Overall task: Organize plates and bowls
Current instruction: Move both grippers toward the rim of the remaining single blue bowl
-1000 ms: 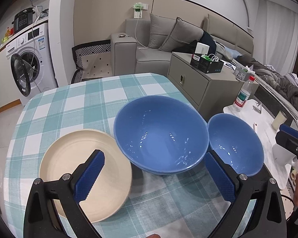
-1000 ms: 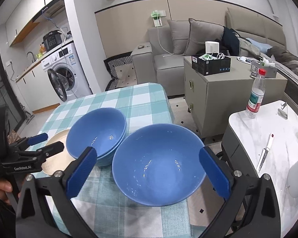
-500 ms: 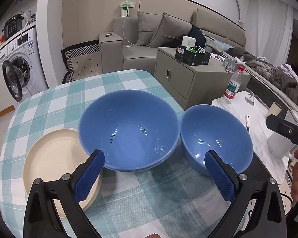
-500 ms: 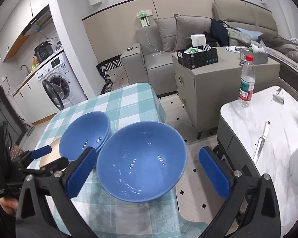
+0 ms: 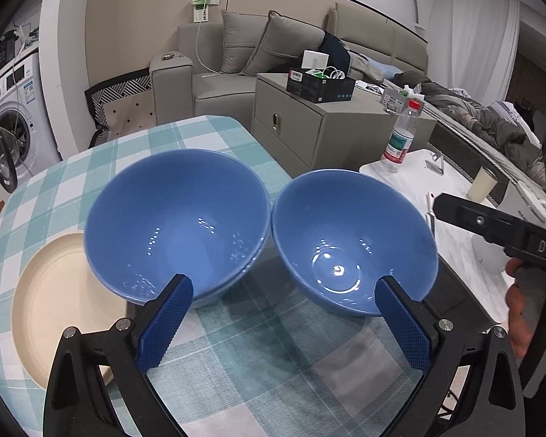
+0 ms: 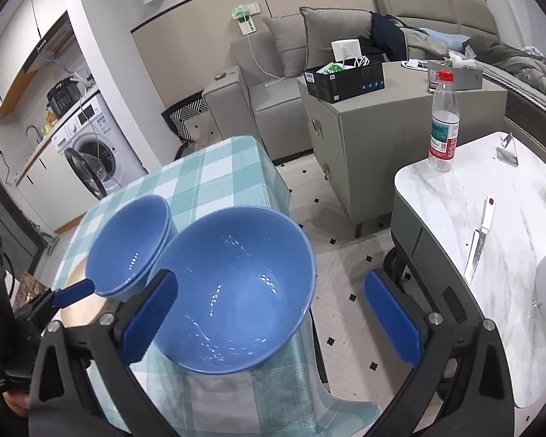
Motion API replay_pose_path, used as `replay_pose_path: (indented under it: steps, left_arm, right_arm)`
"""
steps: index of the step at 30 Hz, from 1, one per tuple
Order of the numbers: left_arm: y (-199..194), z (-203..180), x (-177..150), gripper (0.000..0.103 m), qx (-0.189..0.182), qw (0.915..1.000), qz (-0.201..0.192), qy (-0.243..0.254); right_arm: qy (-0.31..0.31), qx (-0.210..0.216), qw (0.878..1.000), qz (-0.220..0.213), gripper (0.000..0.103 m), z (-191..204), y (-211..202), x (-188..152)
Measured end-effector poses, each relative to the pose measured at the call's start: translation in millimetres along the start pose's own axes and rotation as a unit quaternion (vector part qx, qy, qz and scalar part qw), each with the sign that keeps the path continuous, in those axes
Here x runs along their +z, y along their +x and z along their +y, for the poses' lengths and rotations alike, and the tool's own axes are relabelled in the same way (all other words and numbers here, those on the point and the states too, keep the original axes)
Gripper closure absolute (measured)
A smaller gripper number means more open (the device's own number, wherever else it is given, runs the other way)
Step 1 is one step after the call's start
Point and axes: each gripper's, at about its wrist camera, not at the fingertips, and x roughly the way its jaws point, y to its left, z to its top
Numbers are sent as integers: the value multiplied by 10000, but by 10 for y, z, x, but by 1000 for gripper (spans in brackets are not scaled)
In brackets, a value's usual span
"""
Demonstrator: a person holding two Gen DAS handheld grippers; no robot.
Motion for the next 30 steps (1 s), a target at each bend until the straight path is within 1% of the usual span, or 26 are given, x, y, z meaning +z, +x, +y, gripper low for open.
replay_pose_path:
  steps: [4,6,9,13,14,18,23,24,26,29,30]
  left_arm:
    - [24,-28,-14,1,-178,9998,-13,-78]
    - [53,-44,-22,3,-209,9997,58,-101]
    - [82,-75,-39,10,-246,9995,140,-123]
    - [127,-125,-65,24,-234,9994,257,-45]
    - [144,-132,-71,25,-231,9993,285,-39]
    - [223,-140,-76,27,-249,9990,368,-93]
    - [342,-112,-65,28,-288,9981,438,-312]
    - [370,-109,-63,29,-285,9979,457,-363]
    - [417,-109,-51,30,-252,9977,476,-400]
    - [484,-116,-22,31,-233,9975,489,-448]
    - [503,-122,-14,31,-234,9974,494,-462]
  right_arm:
    - [116,18,9999,48,0,-54,65,-16]
    - [132,-25,9999,85,0,-73,107,-29]
    - [270,13,9996,74,0,-112,155,-35]
    - [218,92,9996,170,0,-127,232,-59]
    - [222,86,9995,184,0,-131,250,-61]
    - [191,116,9995,237,0,-119,317,-86]
    - [148,120,9994,283,2,-102,376,-118]
    - [131,113,9995,278,2,-101,383,-122]
    - [132,77,9995,279,8,-103,400,-126]
    - [143,96,9994,291,10,-109,426,-135]
    - [143,122,9994,305,13,-110,436,-139]
